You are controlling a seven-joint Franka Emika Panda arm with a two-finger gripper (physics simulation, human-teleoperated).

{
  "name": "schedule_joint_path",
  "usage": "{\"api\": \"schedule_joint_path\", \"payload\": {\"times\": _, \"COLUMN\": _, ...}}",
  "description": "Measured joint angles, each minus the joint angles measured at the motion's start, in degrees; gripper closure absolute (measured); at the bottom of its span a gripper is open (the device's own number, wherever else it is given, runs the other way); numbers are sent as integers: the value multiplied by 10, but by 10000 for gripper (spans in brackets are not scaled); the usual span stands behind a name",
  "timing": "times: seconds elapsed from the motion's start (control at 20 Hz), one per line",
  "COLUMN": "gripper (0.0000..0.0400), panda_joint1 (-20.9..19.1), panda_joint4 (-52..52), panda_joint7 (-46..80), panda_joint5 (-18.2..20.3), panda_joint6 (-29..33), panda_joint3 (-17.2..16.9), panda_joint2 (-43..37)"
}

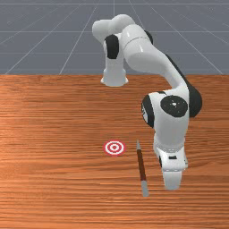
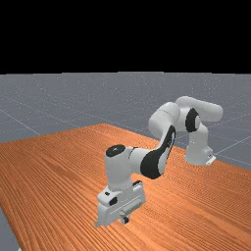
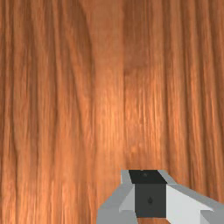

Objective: Pick up the pen and put it to the marker

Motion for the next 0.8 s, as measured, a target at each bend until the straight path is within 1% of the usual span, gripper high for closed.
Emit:
{"api": "schedule_joint_path", "payload": {"times": 0.05, "gripper": 400, "panda_joint1": 2, "panda_joint4": 44, "panda_joint7": 0, "panda_joint5": 0, "panda_joint6": -16, "panda_joint3": 0, "panda_joint2": 28}}
{"api": "schedule_joint_path", "payload": {"times": 0.1, "gripper": 400, "panda_joint1": 2, "panda_joint4": 43, "panda_joint7": 0, "panda_joint5": 0, "panda_joint6": -16, "panda_joint3": 0, "panda_joint2": 29}}
{"api": "schedule_joint_path", "payload": {"times": 0.15, "gripper": 400, "panda_joint1": 3, "panda_joint4": 74, "panda_joint7": -1, "panda_joint5": -1, "panda_joint6": -26, "panda_joint3": 1, "panda_joint2": 49}}
{"api": "schedule_joint_path", "payload": {"times": 0.45, "gripper": 400, "panda_joint1": 3, "panda_joint4": 74, "panda_joint7": -1, "panda_joint5": -1, "panda_joint6": -26, "panda_joint3": 1, "panda_joint2": 50}}
{"api": "schedule_joint_path", "payload": {"times": 0.65, "gripper": 400, "panda_joint1": -18, "panda_joint4": -2, "panda_joint7": -58, "panda_joint5": -7, "panda_joint6": 3, "panda_joint3": 3, "panda_joint2": 9}}
{"api": "schedule_joint_path", "payload": {"times": 0.8, "gripper": 400, "panda_joint1": -37, "panda_joint4": -43, "panda_joint7": -72, "panda_joint5": -6, "panda_joint6": 21, "panda_joint3": 1, "panda_joint2": -14}}
